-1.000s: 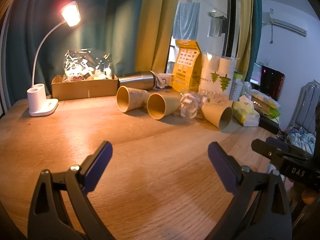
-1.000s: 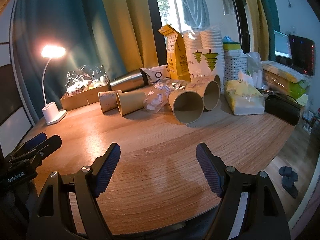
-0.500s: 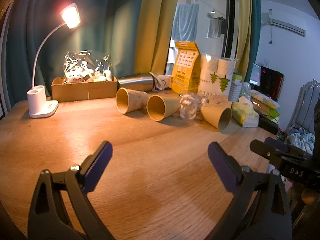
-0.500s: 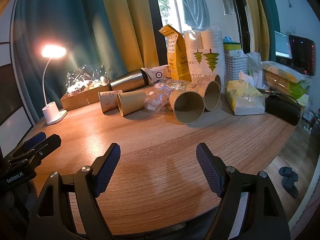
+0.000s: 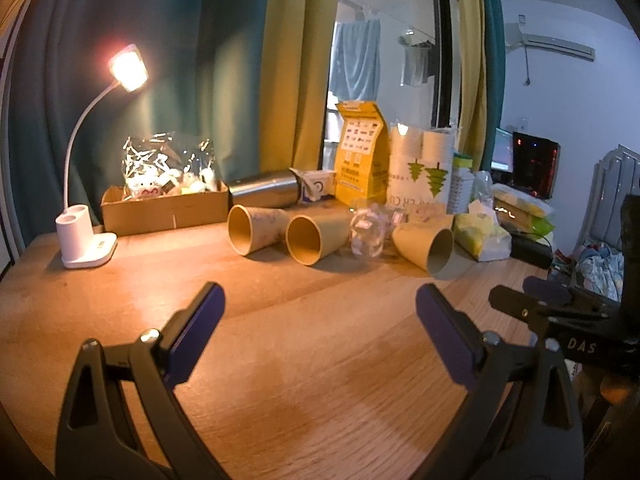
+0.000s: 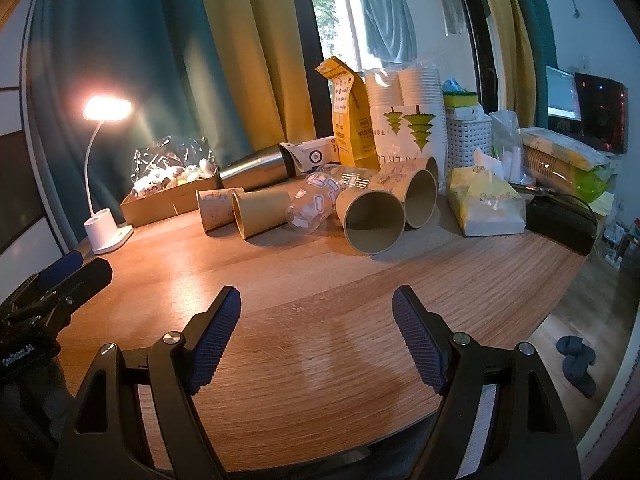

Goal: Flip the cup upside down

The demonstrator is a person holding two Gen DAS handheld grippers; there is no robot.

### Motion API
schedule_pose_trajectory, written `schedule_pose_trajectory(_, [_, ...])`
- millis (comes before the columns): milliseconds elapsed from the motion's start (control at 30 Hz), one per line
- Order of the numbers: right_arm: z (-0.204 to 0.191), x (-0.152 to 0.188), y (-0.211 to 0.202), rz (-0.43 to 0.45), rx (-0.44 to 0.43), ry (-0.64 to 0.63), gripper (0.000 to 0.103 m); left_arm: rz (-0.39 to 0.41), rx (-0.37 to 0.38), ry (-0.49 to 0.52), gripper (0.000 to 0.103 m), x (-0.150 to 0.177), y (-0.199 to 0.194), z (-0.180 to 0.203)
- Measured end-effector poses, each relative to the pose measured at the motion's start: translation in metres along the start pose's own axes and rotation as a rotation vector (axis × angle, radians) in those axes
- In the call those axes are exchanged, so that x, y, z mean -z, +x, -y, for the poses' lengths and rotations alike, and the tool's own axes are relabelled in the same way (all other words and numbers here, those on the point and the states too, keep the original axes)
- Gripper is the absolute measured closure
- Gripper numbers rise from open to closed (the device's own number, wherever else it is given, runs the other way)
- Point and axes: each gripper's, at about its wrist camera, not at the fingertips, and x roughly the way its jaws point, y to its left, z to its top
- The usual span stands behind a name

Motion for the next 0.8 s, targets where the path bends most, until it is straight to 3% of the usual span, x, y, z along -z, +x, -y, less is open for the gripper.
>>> schedule_pose_trajectory(800, [0.0003, 0.0008, 0.0005, -0.001, 0.001, 0.000, 0.022, 0.004, -0.005, 0.002, 0.005, -0.0006, -0.0011, -0.0005])
